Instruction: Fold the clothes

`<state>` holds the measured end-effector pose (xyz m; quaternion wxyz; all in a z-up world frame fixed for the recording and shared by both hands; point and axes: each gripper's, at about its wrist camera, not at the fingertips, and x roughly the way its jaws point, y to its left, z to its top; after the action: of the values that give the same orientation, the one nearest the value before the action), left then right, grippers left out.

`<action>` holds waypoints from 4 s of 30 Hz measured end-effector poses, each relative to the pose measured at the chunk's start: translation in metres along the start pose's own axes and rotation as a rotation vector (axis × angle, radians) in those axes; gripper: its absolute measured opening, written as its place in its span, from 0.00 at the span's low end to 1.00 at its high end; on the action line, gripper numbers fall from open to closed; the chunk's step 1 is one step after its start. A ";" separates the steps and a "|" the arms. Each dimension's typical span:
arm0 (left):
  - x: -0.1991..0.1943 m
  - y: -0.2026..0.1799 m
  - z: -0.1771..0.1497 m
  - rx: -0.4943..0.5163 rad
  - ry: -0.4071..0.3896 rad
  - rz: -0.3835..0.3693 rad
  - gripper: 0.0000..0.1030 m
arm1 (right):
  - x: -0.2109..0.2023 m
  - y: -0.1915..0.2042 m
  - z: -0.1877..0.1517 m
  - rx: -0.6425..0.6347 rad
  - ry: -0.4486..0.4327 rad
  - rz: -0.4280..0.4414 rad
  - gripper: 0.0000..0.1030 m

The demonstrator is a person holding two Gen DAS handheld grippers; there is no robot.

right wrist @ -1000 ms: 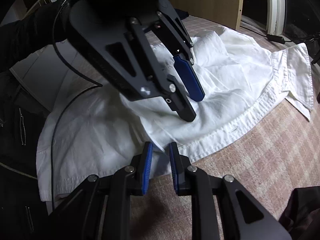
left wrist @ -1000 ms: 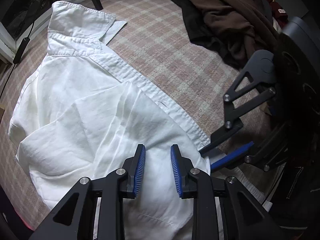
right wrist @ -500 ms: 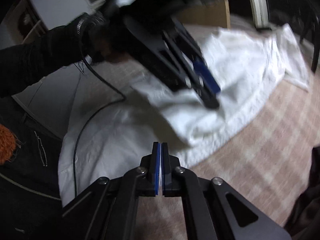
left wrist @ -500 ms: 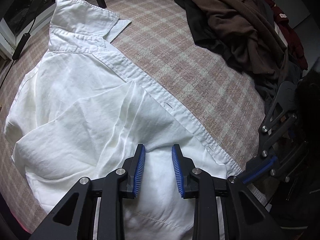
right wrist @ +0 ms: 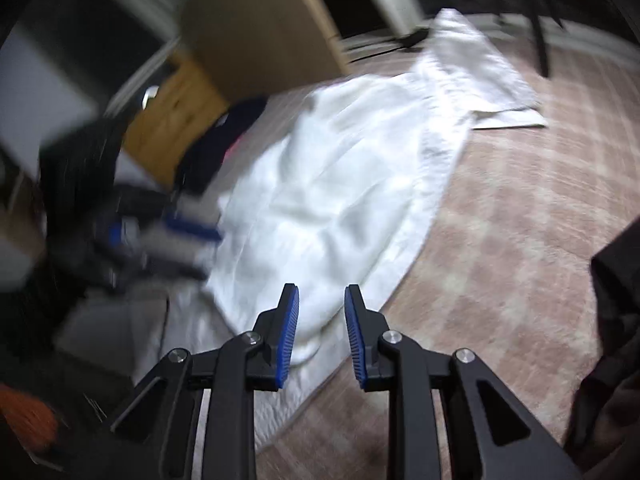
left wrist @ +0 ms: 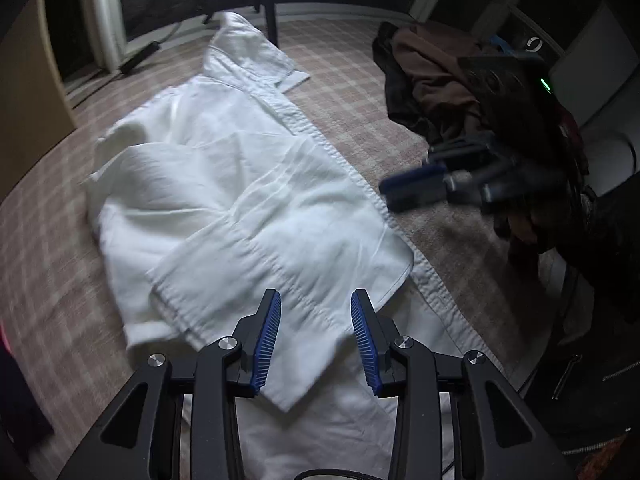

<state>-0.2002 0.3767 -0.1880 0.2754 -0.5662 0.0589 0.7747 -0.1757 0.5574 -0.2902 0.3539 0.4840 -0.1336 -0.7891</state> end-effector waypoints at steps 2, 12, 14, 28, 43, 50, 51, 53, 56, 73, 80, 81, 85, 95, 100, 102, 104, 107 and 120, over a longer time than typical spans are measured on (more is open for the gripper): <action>-0.003 -0.004 0.003 -0.003 -0.018 -0.005 0.35 | 0.007 0.003 0.008 -0.015 0.024 -0.041 0.24; 0.017 -0.055 0.018 0.051 -0.017 -0.074 0.43 | 0.029 -0.003 0.045 0.020 0.047 0.029 0.04; 0.015 -0.050 0.021 0.018 -0.020 -0.080 0.44 | 0.016 0.001 0.046 0.053 -0.003 0.112 0.04; 0.035 -0.018 0.086 -0.174 0.046 0.050 0.48 | -0.003 -0.010 -0.017 0.073 0.003 -0.044 0.41; 0.097 -0.039 0.104 -0.062 0.277 0.251 0.38 | -0.012 0.036 -0.032 -0.074 -0.100 0.006 0.19; 0.057 -0.016 0.085 -0.084 0.213 0.199 0.13 | -0.047 0.008 -0.054 -0.035 -0.104 -0.011 0.27; 0.051 -0.014 0.081 -0.094 0.204 0.193 0.13 | -0.046 0.004 -0.053 -0.017 -0.102 -0.002 0.27; 0.040 -0.013 0.077 -0.100 0.184 0.184 0.13 | -0.046 -0.001 -0.047 0.015 -0.117 0.034 0.27; 0.027 -0.015 0.077 -0.103 0.159 0.177 0.13 | -0.039 0.006 -0.033 0.015 -0.145 0.076 0.27; 0.021 -0.035 0.091 -0.055 0.056 0.090 0.37 | -0.070 0.000 -0.035 0.104 -0.137 -0.109 0.27; -0.005 0.030 0.034 -0.172 -0.010 0.170 0.45 | -0.021 0.044 -0.005 -0.083 -0.083 -0.077 0.27; -0.003 0.039 0.025 -0.200 -0.007 0.160 0.45 | -0.009 0.045 -0.006 -0.098 -0.050 -0.107 0.27; 0.017 0.055 0.003 -0.244 0.009 0.169 0.45 | 0.011 0.034 -0.006 -0.092 0.010 -0.229 0.27; -0.114 0.064 -0.098 -0.386 -0.151 0.255 0.57 | -0.102 0.081 -0.052 0.044 -0.181 -0.188 0.41; -0.139 0.047 -0.173 -0.405 -0.155 0.204 0.58 | -0.145 0.126 -0.136 0.165 -0.271 -0.183 0.49; -0.133 0.038 -0.203 -0.415 -0.137 0.147 0.58 | -0.145 0.141 -0.177 0.246 -0.292 -0.214 0.51; -0.123 0.032 -0.227 -0.429 -0.121 0.083 0.58 | -0.135 0.151 -0.212 0.329 -0.294 -0.239 0.51; -0.098 0.023 -0.256 -0.457 -0.077 -0.029 0.58 | -0.114 0.165 -0.250 0.402 -0.276 -0.261 0.51; -0.130 -0.007 -0.291 -0.297 -0.096 -0.050 0.66 | -0.128 0.213 -0.277 0.422 -0.317 -0.334 0.58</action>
<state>0.0754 0.2184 -0.1710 0.2103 -0.5642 -0.0837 0.7940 0.1896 0.5296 -0.2238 0.0859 0.4331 -0.2664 -0.8568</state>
